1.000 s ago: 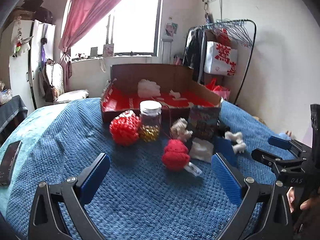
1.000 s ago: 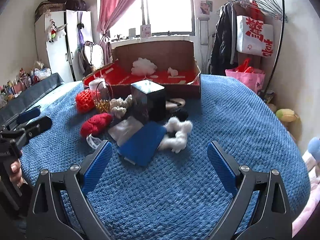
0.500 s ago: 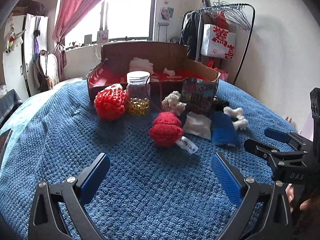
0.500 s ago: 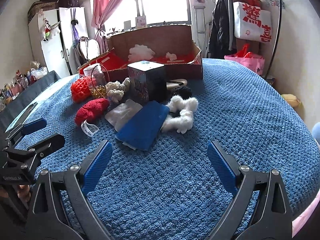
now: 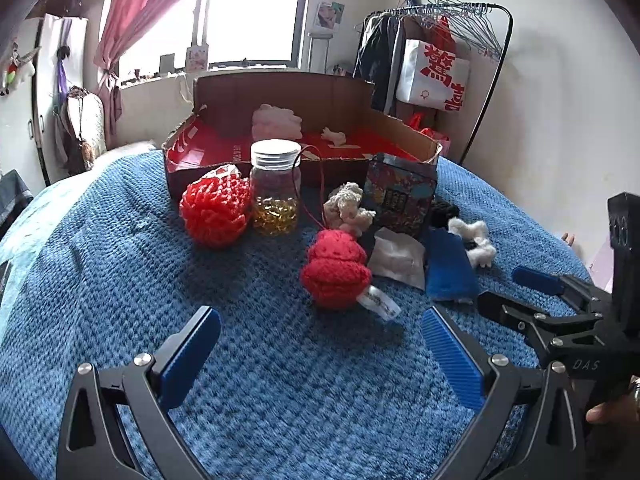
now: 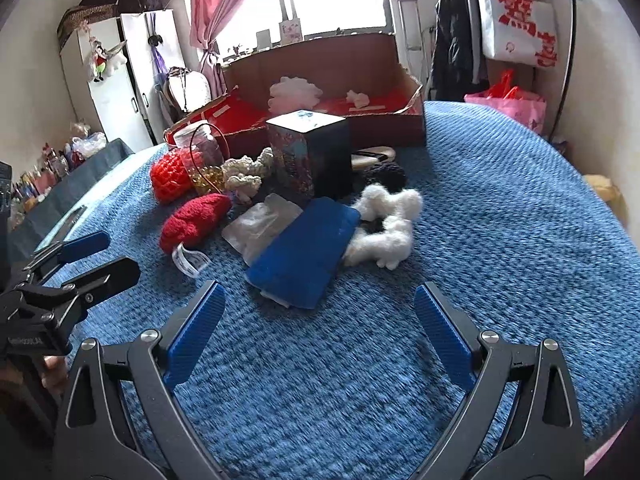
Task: Organize soft objects
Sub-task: 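Grasp the red knitted bunny with the left tool while the right grasps the blue towel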
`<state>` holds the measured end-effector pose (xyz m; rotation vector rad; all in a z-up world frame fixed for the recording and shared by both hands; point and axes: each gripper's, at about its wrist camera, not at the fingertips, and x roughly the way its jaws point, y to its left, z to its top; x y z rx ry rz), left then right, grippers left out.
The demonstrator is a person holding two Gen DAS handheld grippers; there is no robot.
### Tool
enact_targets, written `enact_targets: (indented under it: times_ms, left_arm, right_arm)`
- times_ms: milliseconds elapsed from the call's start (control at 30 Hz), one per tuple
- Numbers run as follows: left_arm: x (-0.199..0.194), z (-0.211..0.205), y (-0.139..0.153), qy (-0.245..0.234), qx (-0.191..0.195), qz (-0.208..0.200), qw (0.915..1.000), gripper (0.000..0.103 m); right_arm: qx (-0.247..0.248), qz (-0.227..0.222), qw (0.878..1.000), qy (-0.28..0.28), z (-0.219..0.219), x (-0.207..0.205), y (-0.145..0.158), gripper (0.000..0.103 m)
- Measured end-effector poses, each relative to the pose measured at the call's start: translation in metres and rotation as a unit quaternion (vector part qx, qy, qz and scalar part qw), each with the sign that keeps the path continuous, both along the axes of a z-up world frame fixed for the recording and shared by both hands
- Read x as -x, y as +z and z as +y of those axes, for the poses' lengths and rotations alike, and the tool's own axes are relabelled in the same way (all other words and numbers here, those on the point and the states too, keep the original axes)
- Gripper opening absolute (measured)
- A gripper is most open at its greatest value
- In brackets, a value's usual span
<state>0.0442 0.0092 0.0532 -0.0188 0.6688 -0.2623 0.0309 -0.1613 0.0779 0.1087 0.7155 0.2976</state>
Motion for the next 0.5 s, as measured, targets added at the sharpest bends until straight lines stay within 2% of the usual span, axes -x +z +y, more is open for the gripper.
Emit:
enact_targets:
  times_ms: [233, 367, 500]
  left_arm:
    - [-0.026, 0.000, 0.007, -0.032, -0.011, 0.019, 0.9992, 0.101]
    - [-0.043, -0.006, 0.005, -0.067, -0.014, 0.037, 0.9969, 0.098]
    - [-0.062, -0.014, 0.000, -0.094, -0.023, 0.060, 0.9935, 0.090]
  right_arm:
    - [-0.011, 0.021, 1.000, 0.009, 0.011, -0.019, 0.000, 0.096]
    - [-0.003, 0.033, 0.999, 0.010, 0.016, -0.028, -0.001, 0.083]
    - [0.011, 0.042, 0.999, 0.011, 0.023, -0.036, -0.004, 0.067]
